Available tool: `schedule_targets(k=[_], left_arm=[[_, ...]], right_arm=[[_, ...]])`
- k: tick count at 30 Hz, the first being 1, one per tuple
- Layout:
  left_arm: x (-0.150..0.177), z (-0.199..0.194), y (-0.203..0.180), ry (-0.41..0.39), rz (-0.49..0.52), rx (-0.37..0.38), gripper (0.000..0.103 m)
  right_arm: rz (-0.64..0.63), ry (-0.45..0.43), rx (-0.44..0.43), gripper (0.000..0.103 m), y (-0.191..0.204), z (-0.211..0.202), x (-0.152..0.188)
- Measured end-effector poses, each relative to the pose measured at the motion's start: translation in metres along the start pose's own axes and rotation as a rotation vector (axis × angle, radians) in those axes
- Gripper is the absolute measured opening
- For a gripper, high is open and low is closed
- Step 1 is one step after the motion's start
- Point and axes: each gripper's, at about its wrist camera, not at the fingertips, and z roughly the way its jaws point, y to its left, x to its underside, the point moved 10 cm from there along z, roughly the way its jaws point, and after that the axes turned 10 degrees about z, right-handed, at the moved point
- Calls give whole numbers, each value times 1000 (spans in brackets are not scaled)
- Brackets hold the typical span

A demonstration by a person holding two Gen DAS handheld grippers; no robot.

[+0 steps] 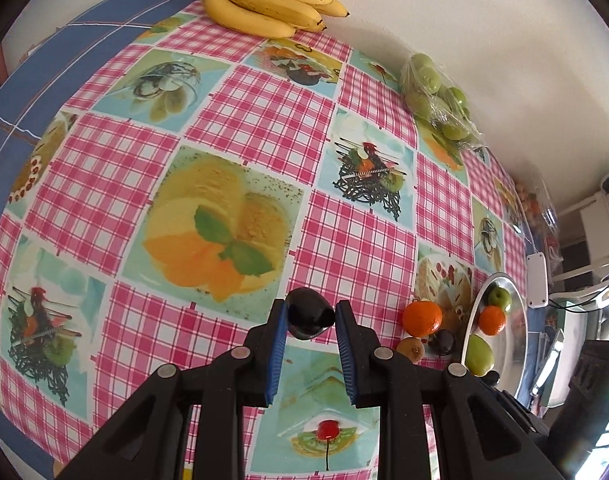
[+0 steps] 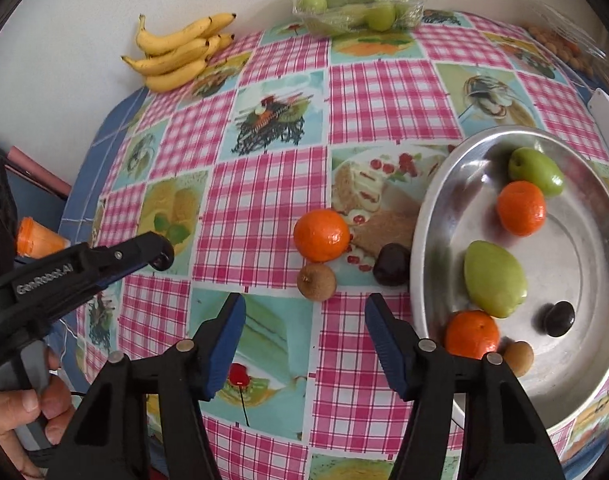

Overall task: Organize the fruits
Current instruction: 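Lift the black plum with the left tool while the right tool moves toward the loose fruit, then grasp the brown kiwi with the right tool while the left tool holds the plum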

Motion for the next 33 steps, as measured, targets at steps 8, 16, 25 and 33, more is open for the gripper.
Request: schedule_targets(k=[8,16,25,33], left_arm=[[2,4,-2,14,-3,6,26],[2,5,-1,15,-4,7,26],[2,7,-1,19,0,3,26],[3,8,-1,21,-1,0,26]], right_arm=[[-32,24,29,42,6,16,-1],[-38,27,79,30,1,27,-6],[-32,30,89,29,0,33,-7],[-24,30,76,28,0,33,-7]])
